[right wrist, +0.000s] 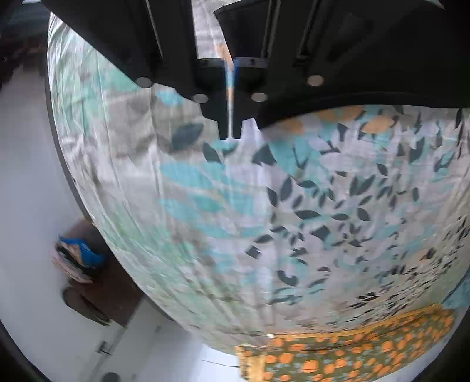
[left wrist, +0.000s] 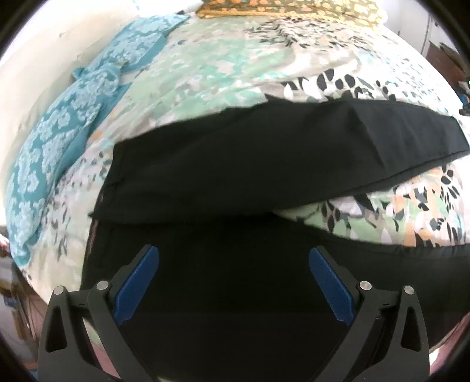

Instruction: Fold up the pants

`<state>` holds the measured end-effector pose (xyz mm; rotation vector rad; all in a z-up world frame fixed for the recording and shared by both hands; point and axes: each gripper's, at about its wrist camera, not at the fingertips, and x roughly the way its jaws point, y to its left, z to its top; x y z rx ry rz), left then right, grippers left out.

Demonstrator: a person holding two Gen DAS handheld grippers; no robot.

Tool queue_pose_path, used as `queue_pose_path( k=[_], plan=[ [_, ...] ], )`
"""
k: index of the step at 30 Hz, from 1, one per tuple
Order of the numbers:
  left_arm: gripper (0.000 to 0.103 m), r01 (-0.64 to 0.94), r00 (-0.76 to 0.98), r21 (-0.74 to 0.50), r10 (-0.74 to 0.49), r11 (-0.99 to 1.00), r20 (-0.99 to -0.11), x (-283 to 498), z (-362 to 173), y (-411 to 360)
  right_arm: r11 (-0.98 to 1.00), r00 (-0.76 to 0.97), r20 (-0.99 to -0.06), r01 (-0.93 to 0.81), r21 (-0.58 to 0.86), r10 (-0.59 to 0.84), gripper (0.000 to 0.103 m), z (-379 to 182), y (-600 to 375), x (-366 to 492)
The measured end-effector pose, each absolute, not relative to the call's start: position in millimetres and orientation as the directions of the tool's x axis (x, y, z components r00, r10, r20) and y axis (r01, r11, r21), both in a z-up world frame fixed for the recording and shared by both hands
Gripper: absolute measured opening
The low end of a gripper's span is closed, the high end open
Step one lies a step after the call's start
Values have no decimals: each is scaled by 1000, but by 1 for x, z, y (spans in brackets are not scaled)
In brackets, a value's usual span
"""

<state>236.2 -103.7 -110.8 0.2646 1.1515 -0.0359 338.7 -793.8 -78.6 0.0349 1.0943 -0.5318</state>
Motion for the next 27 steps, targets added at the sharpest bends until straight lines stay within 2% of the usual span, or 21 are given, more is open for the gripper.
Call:
queue_pose_path(
  k=[1,2,6,7,9,10,11,13,14,16,17,19,20,21,23,24,26,27],
  plan=[
    [102,158,432,185,101,970,-896,247,-108,-98,871,373,-837,438,-222,-401,49,-75,-786,332],
    [102,140,452,180,99,974,-886,259,-106,-90,877,424,-815,439,-196,-395,59,-68,-774,321],
    [102,39,466,150,115,988,-877,338,-123,-44,958,523,-832,284,-33,-184,62,-61,-705,303],
    [102,16,461,166,140,986,-876,359,-135,-34,971,523,-843,240,10,-121,67,-64,-686,302],
    [102,-27,405,309,293,951,-866,407,-174,-14,982,507,-862,165,95,-2,72,-75,-644,296],
    [103,-59,358,435,426,899,-831,426,-198,-4,981,493,-869,143,129,42,72,-82,-626,293],
    [103,-82,330,507,503,858,-799,441,-216,8,980,476,-876,129,152,73,72,-88,-612,292],
    [103,-137,373,462,477,876,-795,452,-213,20,979,442,-890,100,177,116,72,-103,-582,289],
    [103,-171,373,508,532,844,-760,460,-209,21,981,427,-896,81,174,124,72,-111,-568,285],
    [103,-228,344,680,711,697,-613,471,-209,26,988,405,-906,40,151,122,72,-122,-545,281],
    [103,-242,306,703,740,669,-599,475,-213,37,989,394,-910,21,146,127,72,-125,-536,279],
    [102,-278,255,552,615,786,-747,475,-208,70,987,392,-909,6,158,143,72,-126,-520,276],
    [101,-311,270,418,501,854,-822,466,-196,88,984,401,-902,1,177,162,72,-123,-514,273],
    [101,-316,299,327,421,890,-856,456,-187,97,980,411,-893,-8,197,183,72,-119,-509,272],
    [102,-267,356,225,313,937,-880,441,-174,99,979,428,-881,-45,201,201,77,-112,-492,275],
    [102,-194,392,179,243,965,-887,428,-168,90,979,430,-880,-66,190,200,79,-111,-482,277],
    [102,-77,421,155,173,985,-891,415,-166,70,983,416,-890,-94,160,185,83,-117,-464,285],
    [103,-13,437,195,181,981,-881,405,-170,56,983,397,-900,-98,155,181,84,-122,-461,291]
  ],
)
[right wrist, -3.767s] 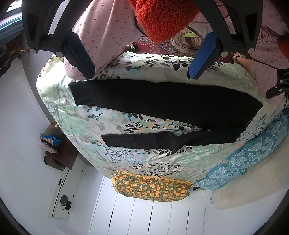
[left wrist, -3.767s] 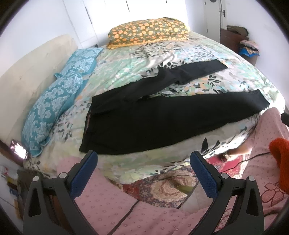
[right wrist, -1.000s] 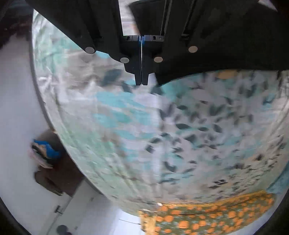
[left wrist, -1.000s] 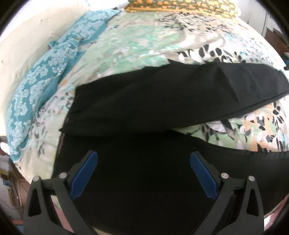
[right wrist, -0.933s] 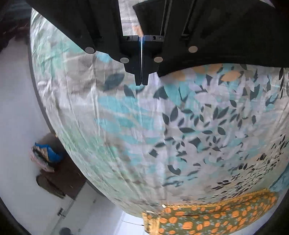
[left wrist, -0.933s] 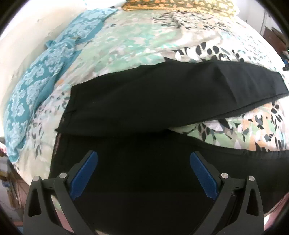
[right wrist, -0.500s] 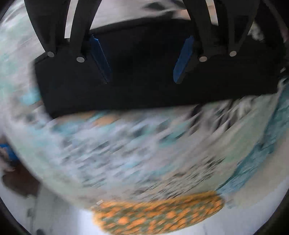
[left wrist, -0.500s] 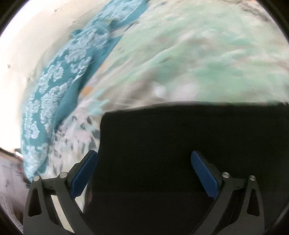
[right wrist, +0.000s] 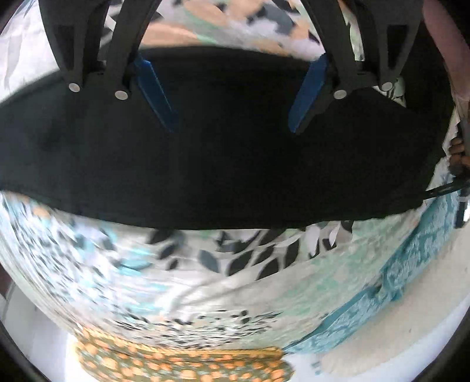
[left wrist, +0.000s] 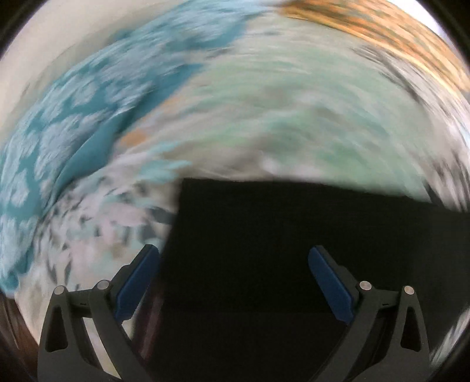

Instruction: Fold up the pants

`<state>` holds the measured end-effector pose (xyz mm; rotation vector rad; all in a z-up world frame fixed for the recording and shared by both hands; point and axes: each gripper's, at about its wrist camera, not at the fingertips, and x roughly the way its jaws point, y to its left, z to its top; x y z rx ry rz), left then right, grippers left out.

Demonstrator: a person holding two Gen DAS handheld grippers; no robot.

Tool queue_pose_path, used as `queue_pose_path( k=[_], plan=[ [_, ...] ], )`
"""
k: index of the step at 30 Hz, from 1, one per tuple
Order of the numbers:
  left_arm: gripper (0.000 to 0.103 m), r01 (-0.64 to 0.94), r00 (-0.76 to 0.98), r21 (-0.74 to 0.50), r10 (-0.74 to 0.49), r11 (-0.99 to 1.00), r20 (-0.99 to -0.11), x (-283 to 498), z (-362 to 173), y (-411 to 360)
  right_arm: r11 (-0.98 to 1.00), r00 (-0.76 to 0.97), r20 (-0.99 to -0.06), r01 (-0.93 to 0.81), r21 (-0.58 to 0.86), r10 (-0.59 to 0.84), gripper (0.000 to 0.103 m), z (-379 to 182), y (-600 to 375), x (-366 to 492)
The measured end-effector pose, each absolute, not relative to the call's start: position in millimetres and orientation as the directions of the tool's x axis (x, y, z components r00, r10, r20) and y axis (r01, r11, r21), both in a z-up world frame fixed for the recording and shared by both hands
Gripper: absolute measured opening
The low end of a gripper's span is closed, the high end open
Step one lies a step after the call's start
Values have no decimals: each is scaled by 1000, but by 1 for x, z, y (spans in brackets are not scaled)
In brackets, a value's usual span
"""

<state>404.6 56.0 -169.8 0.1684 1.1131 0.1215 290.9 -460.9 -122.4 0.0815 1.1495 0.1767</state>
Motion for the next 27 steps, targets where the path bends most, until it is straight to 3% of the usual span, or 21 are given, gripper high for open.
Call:
queue_pose_path(
  k=[2,3,6,7,11,15,18,21,24,27],
  plan=[
    [103,30,434,398,347,917,-832,398,-191,44,990,340,-932,-102,93,122,86,-144,-455,302],
    [103,27,430,404,354,914,-831,396,-202,49,991,356,-928,-110,73,108,87,-145,-455,303],
    [101,-121,374,321,343,939,-862,392,-180,69,1000,358,-933,13,-23,-26,87,-126,-460,299],
    [101,-138,385,301,331,944,-862,386,-172,71,999,403,-915,32,14,0,87,-108,-460,287],
    [102,-21,467,155,147,988,-872,327,-138,44,990,483,-866,-16,142,132,90,-63,-434,212],
    [102,136,474,158,76,978,-877,261,-153,-2,985,490,-859,10,174,146,90,-70,-421,117],
    [103,186,440,221,120,957,-890,234,-183,-23,970,451,-890,181,164,66,90,-93,-461,63],
    [103,169,492,203,96,965,-865,220,-186,-21,860,374,-927,476,183,-9,90,-116,-543,8],
    [103,145,451,121,43,982,-891,229,-189,-8,742,418,-903,636,213,-99,85,-116,-624,-38],
    [103,101,445,5,-41,995,-894,232,-196,6,609,294,-912,790,65,-285,87,-108,-658,-59]
  ],
)
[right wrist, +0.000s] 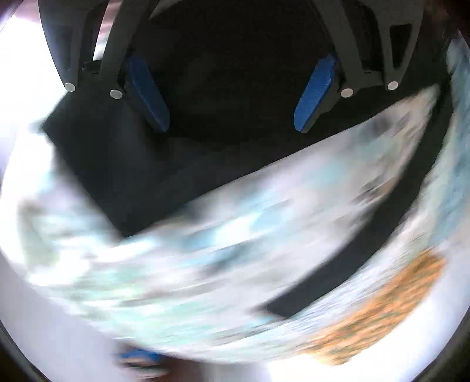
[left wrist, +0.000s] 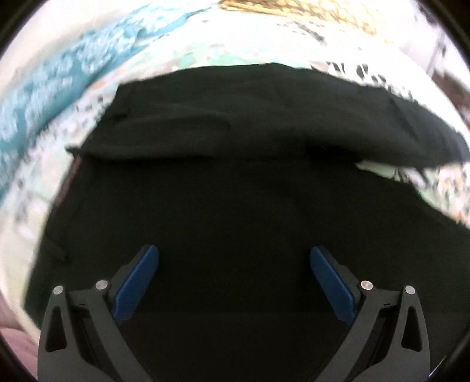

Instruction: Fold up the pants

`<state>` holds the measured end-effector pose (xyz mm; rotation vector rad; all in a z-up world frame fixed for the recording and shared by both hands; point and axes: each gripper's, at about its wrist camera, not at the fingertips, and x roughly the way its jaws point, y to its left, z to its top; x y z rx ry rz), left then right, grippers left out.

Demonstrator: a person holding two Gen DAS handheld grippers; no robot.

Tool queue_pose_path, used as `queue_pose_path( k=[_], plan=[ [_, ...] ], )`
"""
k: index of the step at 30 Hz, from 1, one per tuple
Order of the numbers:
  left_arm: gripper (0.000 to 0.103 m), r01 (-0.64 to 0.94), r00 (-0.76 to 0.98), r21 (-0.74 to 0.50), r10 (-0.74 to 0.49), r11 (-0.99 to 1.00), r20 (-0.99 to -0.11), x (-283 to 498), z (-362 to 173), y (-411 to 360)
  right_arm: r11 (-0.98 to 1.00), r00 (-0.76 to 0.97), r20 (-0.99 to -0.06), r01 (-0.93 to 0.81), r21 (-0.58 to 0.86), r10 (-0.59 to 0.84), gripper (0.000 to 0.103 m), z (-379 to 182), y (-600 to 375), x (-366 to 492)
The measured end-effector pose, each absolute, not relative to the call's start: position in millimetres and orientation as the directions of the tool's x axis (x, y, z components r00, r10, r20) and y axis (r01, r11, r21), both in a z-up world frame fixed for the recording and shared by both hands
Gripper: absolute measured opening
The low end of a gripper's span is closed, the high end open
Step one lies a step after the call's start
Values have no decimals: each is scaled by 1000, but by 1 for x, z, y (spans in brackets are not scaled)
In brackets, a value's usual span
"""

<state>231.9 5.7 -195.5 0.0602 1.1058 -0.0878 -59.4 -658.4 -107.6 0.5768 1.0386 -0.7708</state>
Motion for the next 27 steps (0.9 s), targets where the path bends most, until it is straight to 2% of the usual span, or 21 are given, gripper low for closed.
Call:
queue_pose_path(
  k=[2,4,9,15,20,27],
  plan=[
    [103,117,481,10,-48,993,-875,227,-195,6,528,365,-887,831,174,-283,87,-99,-661,-79],
    [103,117,500,25,-37,993,-865,223,-194,3,542,438,-862,803,247,-256,87,-90,-642,-85],
    [103,113,512,26,-36,993,-859,226,-195,1,751,488,-845,638,171,-221,89,-80,-566,-49],
    [103,106,521,41,-20,994,-853,222,-196,-1,922,492,-841,388,-21,-226,89,-92,-497,-9],
    [103,73,490,46,4,996,-872,218,-184,-1,919,504,-841,394,23,-195,89,-96,-500,-8],
    [103,77,565,20,-27,997,-825,226,-148,-11,895,570,-812,417,157,-123,89,-90,-508,-4]
  ],
)
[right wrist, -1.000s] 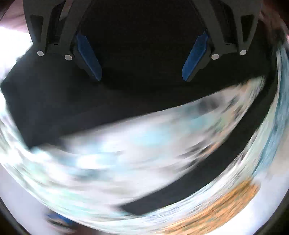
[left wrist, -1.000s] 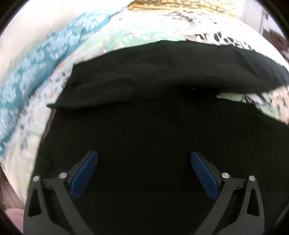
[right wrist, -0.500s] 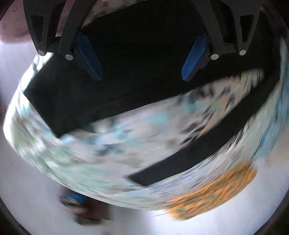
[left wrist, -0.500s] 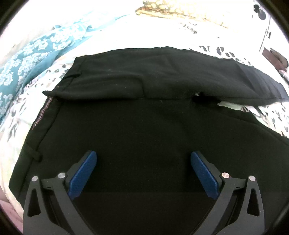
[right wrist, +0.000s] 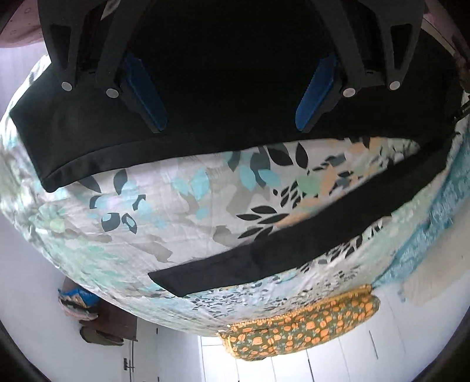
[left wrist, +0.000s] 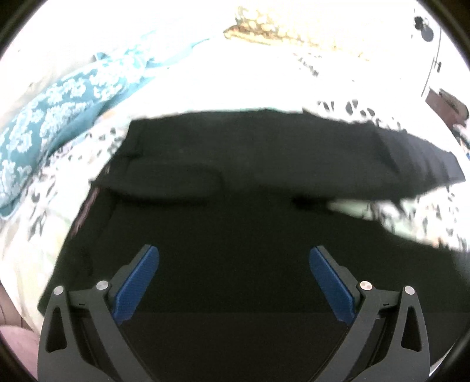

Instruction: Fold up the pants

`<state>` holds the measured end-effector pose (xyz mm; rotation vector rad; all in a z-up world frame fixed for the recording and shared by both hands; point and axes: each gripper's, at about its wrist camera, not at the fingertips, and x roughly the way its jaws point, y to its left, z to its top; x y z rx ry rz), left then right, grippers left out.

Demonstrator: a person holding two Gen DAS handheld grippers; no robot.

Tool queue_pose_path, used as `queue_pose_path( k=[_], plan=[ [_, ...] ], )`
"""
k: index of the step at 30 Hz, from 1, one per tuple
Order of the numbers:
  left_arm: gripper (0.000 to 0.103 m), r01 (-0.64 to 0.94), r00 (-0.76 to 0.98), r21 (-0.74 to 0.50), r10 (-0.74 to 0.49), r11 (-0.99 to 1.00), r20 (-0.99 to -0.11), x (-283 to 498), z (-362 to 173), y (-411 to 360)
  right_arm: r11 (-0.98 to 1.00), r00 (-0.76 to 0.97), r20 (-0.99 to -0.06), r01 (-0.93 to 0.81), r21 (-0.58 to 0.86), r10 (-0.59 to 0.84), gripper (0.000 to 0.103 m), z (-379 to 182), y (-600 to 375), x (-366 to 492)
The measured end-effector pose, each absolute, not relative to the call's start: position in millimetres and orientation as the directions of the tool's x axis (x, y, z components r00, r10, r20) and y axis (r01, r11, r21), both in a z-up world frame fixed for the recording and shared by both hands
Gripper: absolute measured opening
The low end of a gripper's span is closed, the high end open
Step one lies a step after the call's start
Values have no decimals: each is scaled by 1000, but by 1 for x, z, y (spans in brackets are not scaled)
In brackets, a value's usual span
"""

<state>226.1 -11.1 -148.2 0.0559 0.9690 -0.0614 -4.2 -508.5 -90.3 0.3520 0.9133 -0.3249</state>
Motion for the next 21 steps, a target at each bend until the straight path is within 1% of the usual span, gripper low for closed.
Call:
queue_pose_path(
  k=[2,5,6,8,10,14,16,17,21],
  plan=[
    [103,41,565,11,-14,999,-825,237,-152,-7,893,561,-825,403,199,-69,89,-91,-515,4],
    [103,-17,513,41,43,999,-857,248,-181,4,861,564,-826,423,281,-8,89,-84,-547,21],
    [103,-17,498,40,43,999,-866,248,-192,7,842,578,-816,439,313,2,89,-77,-566,29],
    [103,-11,566,6,11,1000,-825,236,-197,11,812,596,-803,464,354,9,90,-65,-603,46],
    [103,-7,563,20,21,1000,-826,236,-197,9,807,571,-821,480,343,9,95,-60,-639,70],
    [103,-7,579,34,32,999,-815,234,-200,7,826,453,-891,508,244,-15,95,-71,-711,131],
    [103,-8,583,37,35,999,-812,233,-200,5,802,410,-912,547,240,-7,95,-78,-745,156],
    [103,-9,585,38,36,999,-810,234,-201,4,786,411,-912,564,254,0,95,-79,-758,165],
    [103,-10,591,46,43,999,-805,234,-202,4,666,469,-879,631,398,80,95,-89,-814,206]
  ],
)
